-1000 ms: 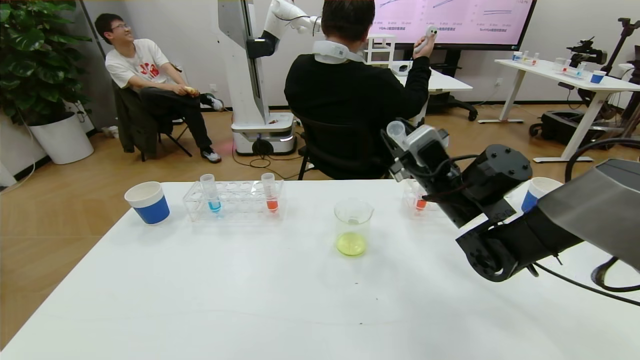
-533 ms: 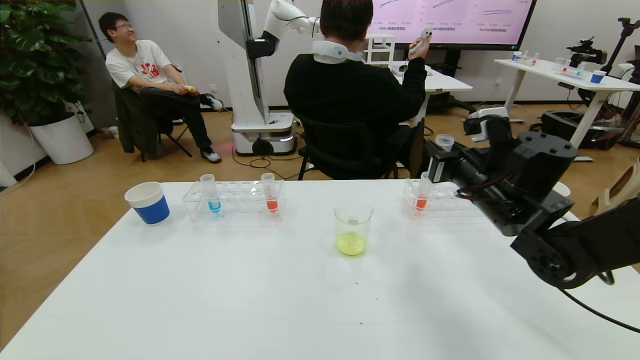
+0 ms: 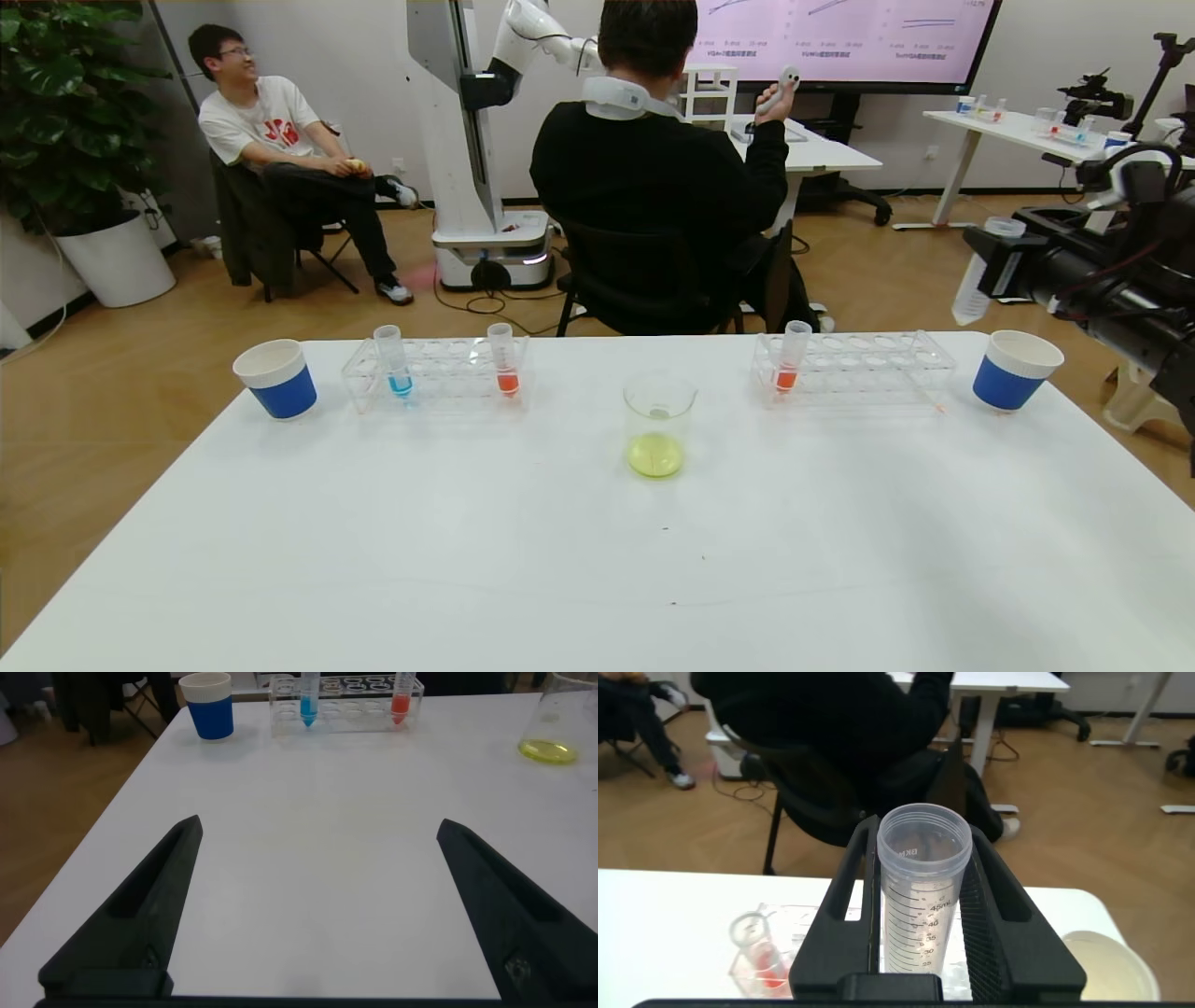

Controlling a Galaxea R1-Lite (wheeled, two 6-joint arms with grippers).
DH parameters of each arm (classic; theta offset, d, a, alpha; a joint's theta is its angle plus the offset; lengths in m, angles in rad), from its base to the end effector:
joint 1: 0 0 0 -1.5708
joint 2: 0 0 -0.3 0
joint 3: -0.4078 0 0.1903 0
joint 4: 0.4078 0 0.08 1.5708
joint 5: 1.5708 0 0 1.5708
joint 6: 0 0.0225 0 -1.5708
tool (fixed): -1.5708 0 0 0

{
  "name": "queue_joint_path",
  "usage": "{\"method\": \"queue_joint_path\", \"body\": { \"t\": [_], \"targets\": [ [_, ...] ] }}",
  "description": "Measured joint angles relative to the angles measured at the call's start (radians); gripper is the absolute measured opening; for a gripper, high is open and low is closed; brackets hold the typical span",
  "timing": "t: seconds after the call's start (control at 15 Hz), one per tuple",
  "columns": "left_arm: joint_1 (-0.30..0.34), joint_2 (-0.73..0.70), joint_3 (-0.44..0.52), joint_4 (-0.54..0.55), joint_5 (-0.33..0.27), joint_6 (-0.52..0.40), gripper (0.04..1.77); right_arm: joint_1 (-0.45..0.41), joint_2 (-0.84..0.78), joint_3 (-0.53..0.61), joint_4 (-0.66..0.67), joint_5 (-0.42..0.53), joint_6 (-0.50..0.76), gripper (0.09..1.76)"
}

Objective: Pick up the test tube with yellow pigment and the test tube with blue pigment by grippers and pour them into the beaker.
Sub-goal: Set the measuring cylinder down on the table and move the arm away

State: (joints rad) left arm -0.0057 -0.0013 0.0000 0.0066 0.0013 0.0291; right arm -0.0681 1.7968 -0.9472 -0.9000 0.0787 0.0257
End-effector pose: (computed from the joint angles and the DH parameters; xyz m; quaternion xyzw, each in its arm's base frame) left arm -0.0229 0.0002 0.0748 0.0146 0.0026 -0.0022 0.9999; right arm 0.3409 -0.0215 0.2162 0.0110 -0.0251 0.0056 0.9996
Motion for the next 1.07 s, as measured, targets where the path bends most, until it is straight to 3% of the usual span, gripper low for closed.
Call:
{"method": "queue_joint_path", "body": {
  "t": [0.2,0.4,0.67,1.07],
  "targets": [
    [0.0,0.0,0.0,0.0,0.0,0.0,1.75,-0.141,0.044,-0.066,0.006,0.028,0.0,0.51],
    [0.0,0.0,0.0,0.0,0.0,0.0,1.75,-0.227,0.137,-0.171,0.024,0.025,-0.001,0.51],
    [0.0,0.0,0.0,0.0,0.0,0.0,1.75,-0.273,0.267,-0.258,0.021,0.023,-0.006,0.51],
    [0.0,0.0,0.0,0.0,0.0,0.0,1.75,-0.301,0.417,-0.273,-0.072,0.023,-0.006,0.51]
  ]
}}
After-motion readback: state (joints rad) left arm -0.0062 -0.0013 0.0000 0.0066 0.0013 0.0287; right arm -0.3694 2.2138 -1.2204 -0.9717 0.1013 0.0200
